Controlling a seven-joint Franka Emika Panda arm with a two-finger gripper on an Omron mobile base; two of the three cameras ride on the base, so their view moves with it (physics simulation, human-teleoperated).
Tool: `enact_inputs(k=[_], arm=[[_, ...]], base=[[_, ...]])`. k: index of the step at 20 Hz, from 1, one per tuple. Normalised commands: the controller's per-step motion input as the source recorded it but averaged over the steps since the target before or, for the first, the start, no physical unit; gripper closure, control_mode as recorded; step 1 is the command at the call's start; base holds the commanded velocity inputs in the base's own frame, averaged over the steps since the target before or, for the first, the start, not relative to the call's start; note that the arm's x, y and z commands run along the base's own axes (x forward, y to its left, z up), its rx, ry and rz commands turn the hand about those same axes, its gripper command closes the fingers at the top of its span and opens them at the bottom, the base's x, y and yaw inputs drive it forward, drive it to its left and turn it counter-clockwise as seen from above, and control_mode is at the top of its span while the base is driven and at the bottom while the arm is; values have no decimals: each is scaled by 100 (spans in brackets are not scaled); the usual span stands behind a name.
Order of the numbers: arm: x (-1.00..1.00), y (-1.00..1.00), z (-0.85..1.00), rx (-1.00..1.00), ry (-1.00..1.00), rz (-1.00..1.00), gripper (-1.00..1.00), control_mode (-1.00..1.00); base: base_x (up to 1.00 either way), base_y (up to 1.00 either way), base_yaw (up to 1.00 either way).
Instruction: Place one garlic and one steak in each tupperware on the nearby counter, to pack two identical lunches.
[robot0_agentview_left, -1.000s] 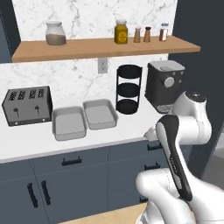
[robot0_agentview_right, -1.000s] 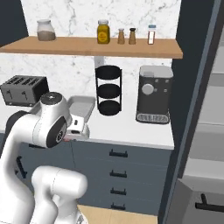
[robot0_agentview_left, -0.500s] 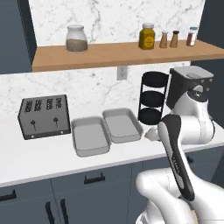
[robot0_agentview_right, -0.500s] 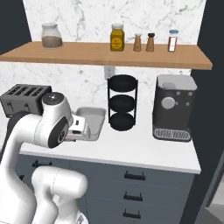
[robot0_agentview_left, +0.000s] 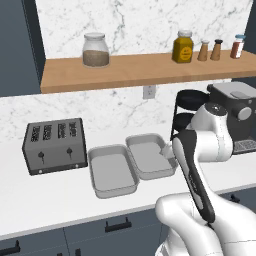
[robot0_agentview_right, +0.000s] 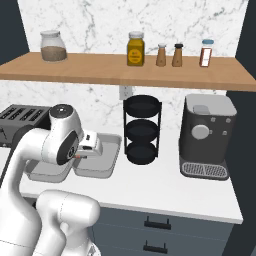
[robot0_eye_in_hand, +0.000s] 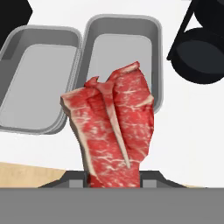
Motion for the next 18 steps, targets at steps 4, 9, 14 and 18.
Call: enact_inputs(k=[4, 9, 14, 18], arm=[[87, 33, -25, 0, 0, 0, 100, -100], [100, 23, -59, 0, 0, 0, 100, -100], [100, 8, -25, -1, 4, 0, 100, -100], [71, 0, 36, -9, 24, 0, 100, -100]], base=[[0, 0, 0], [0, 0, 0], [0, 0, 0], [0, 0, 0]])
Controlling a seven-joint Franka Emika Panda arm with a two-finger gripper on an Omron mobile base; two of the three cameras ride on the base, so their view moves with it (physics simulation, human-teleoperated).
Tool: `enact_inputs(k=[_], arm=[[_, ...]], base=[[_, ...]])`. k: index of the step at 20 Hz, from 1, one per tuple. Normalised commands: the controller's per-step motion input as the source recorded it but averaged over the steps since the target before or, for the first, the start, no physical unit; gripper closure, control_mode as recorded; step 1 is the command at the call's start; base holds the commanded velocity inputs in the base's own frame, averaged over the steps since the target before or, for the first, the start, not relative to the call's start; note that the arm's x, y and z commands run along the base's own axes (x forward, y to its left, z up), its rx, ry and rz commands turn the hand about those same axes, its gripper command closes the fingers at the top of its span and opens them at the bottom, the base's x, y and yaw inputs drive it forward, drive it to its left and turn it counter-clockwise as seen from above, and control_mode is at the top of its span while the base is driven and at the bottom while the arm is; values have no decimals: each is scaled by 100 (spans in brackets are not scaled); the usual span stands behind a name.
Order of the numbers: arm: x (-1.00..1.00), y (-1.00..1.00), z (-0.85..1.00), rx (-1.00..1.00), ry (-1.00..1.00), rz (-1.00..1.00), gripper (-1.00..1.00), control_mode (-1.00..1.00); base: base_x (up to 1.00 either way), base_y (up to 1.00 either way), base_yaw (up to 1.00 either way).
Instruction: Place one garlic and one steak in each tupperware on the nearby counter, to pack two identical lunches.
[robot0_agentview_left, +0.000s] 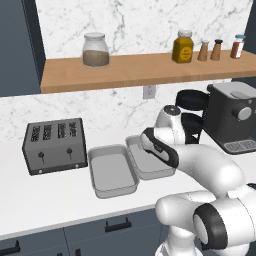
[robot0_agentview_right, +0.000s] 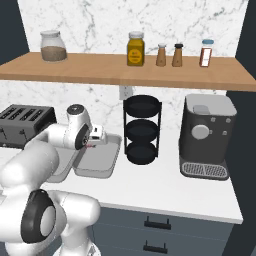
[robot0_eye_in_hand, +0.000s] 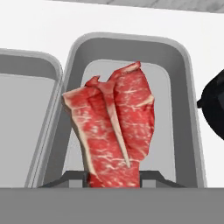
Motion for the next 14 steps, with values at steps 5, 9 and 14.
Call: enact_inputs(k=[5, 9, 14], arm=[[5, 0, -17, -1, 8, 0, 100, -100], [3, 0, -59, 0, 0, 0, 100, -100], [1, 0, -53, 0, 0, 0, 100, -100]], base=[[0, 0, 0], [0, 0, 0], [0, 0, 0]])
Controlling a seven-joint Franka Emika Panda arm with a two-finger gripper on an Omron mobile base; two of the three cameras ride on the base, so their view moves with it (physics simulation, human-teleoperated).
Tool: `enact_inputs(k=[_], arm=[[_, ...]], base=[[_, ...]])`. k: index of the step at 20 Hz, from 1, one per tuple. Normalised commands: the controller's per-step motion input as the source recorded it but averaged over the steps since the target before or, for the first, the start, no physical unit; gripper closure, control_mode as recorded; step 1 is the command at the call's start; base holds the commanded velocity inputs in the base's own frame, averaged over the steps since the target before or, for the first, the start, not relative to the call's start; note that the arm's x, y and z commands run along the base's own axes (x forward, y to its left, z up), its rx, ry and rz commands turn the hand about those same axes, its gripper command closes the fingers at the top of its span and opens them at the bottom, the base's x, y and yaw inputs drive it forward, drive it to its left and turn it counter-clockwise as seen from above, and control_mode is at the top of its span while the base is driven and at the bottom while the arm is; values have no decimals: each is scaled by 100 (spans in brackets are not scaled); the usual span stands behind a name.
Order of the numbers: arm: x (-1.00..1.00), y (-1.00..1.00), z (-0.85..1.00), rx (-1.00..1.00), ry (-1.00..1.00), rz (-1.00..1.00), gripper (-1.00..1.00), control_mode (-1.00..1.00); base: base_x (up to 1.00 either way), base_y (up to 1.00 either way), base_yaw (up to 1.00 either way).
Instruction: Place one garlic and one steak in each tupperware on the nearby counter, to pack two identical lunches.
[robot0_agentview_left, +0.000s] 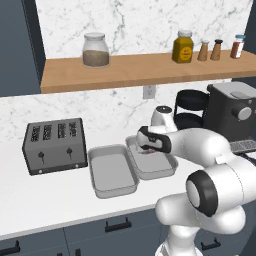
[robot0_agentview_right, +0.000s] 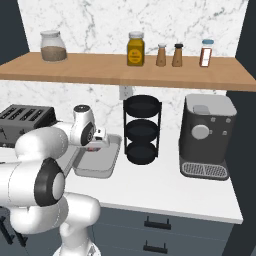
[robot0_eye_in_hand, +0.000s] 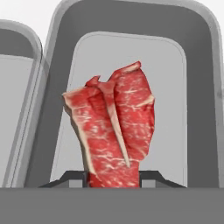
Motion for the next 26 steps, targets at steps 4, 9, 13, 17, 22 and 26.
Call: enact_inputs(k=[4, 9, 13, 17, 22, 26], arm=[[0, -1, -25, 0, 0, 0, 100, -100], [1, 0, -32, 0, 0, -2, 100, -100], [5, 0, -20, 0, 0, -4, 100, -100], [32, 3, -2, 0, 0, -5, 100, -100], [67, 10, 0, 0, 1, -6, 100, -100], [13, -1, -11, 0, 2, -1, 100, -100]], base=[[0, 0, 0], [0, 0, 0], [0, 0, 0], [0, 0, 0], [0, 0, 0], [0, 0, 0]])
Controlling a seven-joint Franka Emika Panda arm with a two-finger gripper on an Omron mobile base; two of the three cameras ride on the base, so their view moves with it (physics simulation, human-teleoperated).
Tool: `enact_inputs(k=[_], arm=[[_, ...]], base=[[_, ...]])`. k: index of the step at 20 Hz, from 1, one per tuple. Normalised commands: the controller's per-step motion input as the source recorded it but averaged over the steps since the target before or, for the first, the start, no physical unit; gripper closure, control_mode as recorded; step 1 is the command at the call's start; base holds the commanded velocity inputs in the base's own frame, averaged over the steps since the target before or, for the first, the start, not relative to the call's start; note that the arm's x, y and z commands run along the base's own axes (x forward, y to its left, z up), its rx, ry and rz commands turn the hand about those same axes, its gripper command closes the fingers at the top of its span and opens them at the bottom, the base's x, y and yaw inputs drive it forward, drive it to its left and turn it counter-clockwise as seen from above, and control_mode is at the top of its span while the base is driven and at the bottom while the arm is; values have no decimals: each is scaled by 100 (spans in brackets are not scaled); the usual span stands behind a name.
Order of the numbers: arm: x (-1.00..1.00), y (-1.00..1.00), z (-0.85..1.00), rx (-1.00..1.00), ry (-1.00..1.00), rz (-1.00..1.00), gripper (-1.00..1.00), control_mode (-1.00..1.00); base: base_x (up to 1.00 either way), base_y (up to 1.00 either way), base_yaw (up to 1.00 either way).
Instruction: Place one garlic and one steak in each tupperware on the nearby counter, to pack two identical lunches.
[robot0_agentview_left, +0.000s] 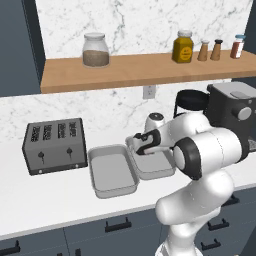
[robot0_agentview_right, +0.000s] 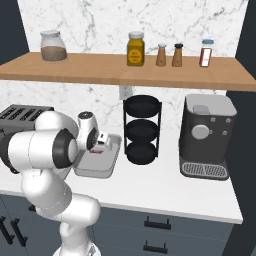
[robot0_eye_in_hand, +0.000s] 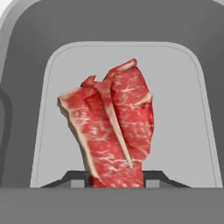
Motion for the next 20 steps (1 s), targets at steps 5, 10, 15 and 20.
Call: enact_inputs(k=[5, 10, 15, 20], arm=[[0, -1, -27, 0, 0, 0, 100, -100], [0, 0, 0, 0, 0, 0, -100, -100], [0, 0, 3, 0, 0, -4, -100, -100], [-55, -7, 36, 2, 0, -7, -100, -100]], base=[[0, 0, 0], [0, 0, 0], [0, 0, 0], [0, 0, 0]])
